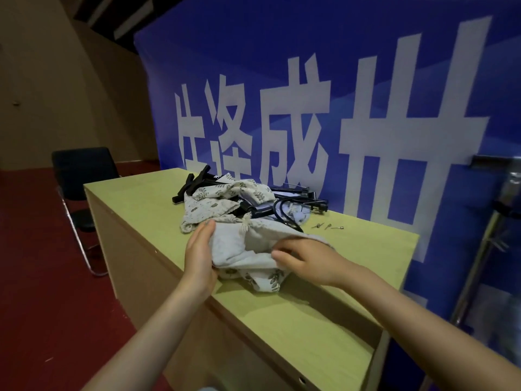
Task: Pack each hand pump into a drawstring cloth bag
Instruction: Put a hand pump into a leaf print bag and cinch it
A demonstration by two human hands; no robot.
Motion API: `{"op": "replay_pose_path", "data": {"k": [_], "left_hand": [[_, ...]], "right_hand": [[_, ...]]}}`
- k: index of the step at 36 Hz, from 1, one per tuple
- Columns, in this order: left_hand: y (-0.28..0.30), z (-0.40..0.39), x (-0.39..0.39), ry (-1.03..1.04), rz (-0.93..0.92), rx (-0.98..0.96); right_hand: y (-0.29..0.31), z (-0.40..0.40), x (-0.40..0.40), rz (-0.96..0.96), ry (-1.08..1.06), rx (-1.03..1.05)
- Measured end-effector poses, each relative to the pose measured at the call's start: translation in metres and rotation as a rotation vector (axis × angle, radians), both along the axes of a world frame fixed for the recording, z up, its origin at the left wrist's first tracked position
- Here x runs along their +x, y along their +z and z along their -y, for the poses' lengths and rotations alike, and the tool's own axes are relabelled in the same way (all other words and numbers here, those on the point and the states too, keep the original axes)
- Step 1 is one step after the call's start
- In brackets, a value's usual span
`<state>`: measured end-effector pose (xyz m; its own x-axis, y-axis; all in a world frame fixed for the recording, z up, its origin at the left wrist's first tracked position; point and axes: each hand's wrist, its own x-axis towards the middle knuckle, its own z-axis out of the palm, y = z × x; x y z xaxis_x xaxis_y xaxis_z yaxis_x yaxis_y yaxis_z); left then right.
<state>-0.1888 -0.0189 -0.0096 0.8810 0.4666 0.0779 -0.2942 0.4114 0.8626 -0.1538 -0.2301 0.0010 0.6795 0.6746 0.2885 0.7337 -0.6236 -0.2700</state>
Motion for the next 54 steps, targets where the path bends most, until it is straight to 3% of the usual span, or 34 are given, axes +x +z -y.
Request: {"op": "replay_pose_path", "data": {"k": [5,13,18,20,25,30,37,42,44,46,49,54], "left_hand": [[0.032,-0.01,0.01,-0.035,0.019,-0.093],[0.086,0.021,0.024,-0.19,0.081,-0.121],[0.08,0.051,0.03,-0.388,0.054,-0.027],[0.073,0.059,0.033,-0.463,0.016,0.005],[0.055,0.07,0.041,-0.56,-0.141,0.13],[0.031,0.067,0.052,-0.532,-0.217,0.056],[0.0,0.065,0.052,-0.46,-0.376,0.578],[-0.006,0.055,0.057,-0.359,-0.369,0.788],[-0.008,0.049,0.065,-0.312,-0.37,0.987],[-0.01,0.043,0.073,-0.265,-0.407,1.045],[-0.007,0.025,0.073,-0.206,-0.432,1.026],[-0.001,-0.017,0.071,-0.047,-0.243,0.496]], "right_hand": [[0.026,0.026,0.004,0.286,0.053,-0.104],[0.083,0.042,0.02,0.544,-0.135,0.572],[0.085,0.046,0.016,0.436,-0.151,1.028],[0.082,0.049,0.015,0.365,-0.189,1.121],[0.064,0.063,0.027,0.282,-0.266,0.965],[0.038,0.09,0.043,0.21,-0.404,0.804],[-0.012,0.093,0.049,-0.155,-0.395,0.275],[-0.032,0.092,0.053,-0.381,-0.322,0.324],[-0.031,0.086,0.053,-0.418,-0.285,0.366],[-0.026,0.076,0.054,-0.429,-0.247,0.423],[-0.018,0.062,0.061,-0.361,-0.233,0.483],[-0.008,0.037,0.083,-0.345,-0.277,0.541]]}}
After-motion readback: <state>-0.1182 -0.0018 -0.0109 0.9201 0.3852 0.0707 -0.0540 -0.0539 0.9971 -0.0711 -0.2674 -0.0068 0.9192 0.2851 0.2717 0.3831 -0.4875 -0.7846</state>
